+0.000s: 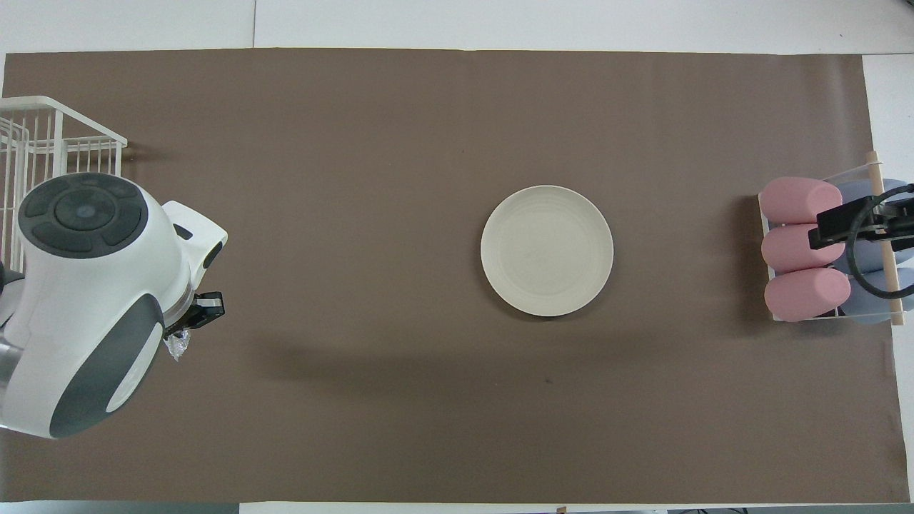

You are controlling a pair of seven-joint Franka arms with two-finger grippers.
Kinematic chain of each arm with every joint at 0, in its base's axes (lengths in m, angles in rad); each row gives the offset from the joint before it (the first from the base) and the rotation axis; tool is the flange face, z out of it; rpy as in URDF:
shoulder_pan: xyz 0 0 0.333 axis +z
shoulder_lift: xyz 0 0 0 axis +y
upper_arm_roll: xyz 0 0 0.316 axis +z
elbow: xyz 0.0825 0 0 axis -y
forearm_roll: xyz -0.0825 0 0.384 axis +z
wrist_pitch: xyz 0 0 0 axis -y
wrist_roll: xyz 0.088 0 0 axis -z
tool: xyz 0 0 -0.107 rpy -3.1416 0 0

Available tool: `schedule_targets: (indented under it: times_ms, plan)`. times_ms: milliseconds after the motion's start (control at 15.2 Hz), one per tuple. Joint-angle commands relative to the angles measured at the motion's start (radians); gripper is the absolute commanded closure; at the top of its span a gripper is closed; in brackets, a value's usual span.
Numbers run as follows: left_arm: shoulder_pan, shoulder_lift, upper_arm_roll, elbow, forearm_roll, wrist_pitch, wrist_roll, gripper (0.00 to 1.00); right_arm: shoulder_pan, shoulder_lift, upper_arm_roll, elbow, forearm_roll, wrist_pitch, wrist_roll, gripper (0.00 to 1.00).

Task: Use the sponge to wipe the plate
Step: 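Carry the sponge back into the white wire rack with the left gripper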

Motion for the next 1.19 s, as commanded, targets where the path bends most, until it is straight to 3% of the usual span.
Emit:
schedule_targets:
  times_ms: [0,396,659,857,1121]
  plan:
    - [-0.020,0.153,-0.003,0.147,0.155,-0.109,-0.057,1.00,0.009,0.014,-0.023,0.026,-0.015,-0.020,-0.023,0.00]
    - [0.006,0.309,0.008,0.273,0.551,-0.140,-0.057,1.00,0.008,-0.011,-0.012,-0.022,-0.014,-0.007,-0.006,0.00]
    - [0.055,0.493,0.011,0.365,0.748,-0.135,-0.057,1.00,0.012,-0.014,-0.009,-0.028,-0.014,0.030,0.023,0.00]
    - [0.122,0.593,0.022,0.471,0.773,-0.106,-0.062,1.00,0.034,-0.017,-0.010,-0.029,-0.014,0.024,0.030,0.00]
    - [0.158,0.590,0.019,0.427,0.756,-0.036,-0.123,1.00,0.038,-0.017,-0.010,-0.029,-0.014,0.027,0.030,0.00]
